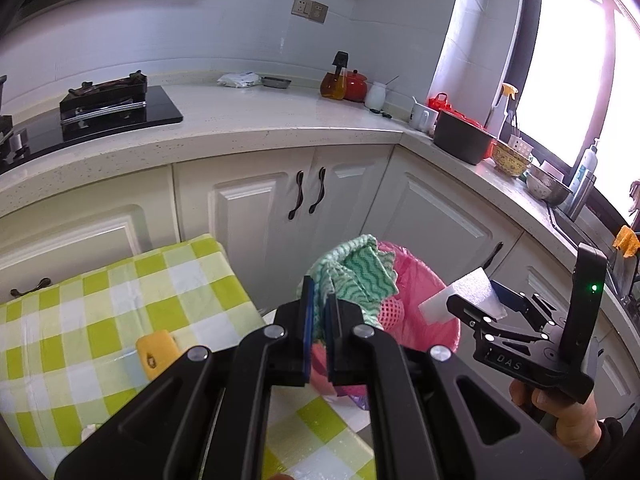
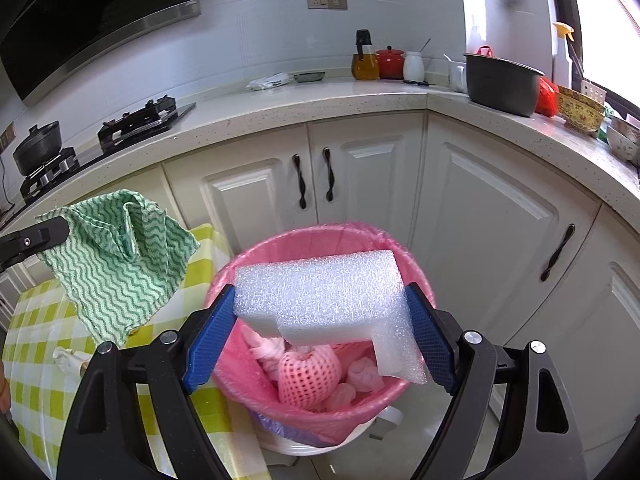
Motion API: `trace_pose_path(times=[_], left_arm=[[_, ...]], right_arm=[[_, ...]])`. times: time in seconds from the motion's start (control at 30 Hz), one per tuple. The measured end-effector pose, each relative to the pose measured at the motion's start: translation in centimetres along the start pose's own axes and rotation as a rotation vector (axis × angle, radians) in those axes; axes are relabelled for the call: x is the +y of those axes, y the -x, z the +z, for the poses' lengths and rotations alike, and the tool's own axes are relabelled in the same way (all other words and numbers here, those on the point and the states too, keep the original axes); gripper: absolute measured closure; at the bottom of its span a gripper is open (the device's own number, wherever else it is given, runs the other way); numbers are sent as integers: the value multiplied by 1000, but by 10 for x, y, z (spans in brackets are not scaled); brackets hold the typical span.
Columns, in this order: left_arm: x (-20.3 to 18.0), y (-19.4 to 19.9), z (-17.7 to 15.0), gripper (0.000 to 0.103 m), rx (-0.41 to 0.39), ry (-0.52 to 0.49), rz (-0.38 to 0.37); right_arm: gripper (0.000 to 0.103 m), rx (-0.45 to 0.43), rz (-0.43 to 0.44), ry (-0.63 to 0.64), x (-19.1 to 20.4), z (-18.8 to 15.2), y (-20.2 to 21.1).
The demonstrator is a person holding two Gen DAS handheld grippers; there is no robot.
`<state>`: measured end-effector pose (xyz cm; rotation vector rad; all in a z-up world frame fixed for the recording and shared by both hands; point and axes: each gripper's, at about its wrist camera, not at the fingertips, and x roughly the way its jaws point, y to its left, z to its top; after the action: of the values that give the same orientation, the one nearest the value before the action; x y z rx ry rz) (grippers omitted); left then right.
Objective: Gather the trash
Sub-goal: 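Carry the cloth and foam sheet over the pink bin and open both grippers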
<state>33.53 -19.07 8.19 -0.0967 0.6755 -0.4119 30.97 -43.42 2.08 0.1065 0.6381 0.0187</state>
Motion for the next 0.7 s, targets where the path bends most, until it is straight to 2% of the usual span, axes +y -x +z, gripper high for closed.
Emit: trace_pose_path(times=[0.37,0.7], left_arm=[[-27,-49,12,98,32,-18,-11],[-43,-89,29,97,56,-46,19]], right_arm=[[25,15,-14,-14,-26,12,-19],[23,38,-5,-21,-32,20,-38]])
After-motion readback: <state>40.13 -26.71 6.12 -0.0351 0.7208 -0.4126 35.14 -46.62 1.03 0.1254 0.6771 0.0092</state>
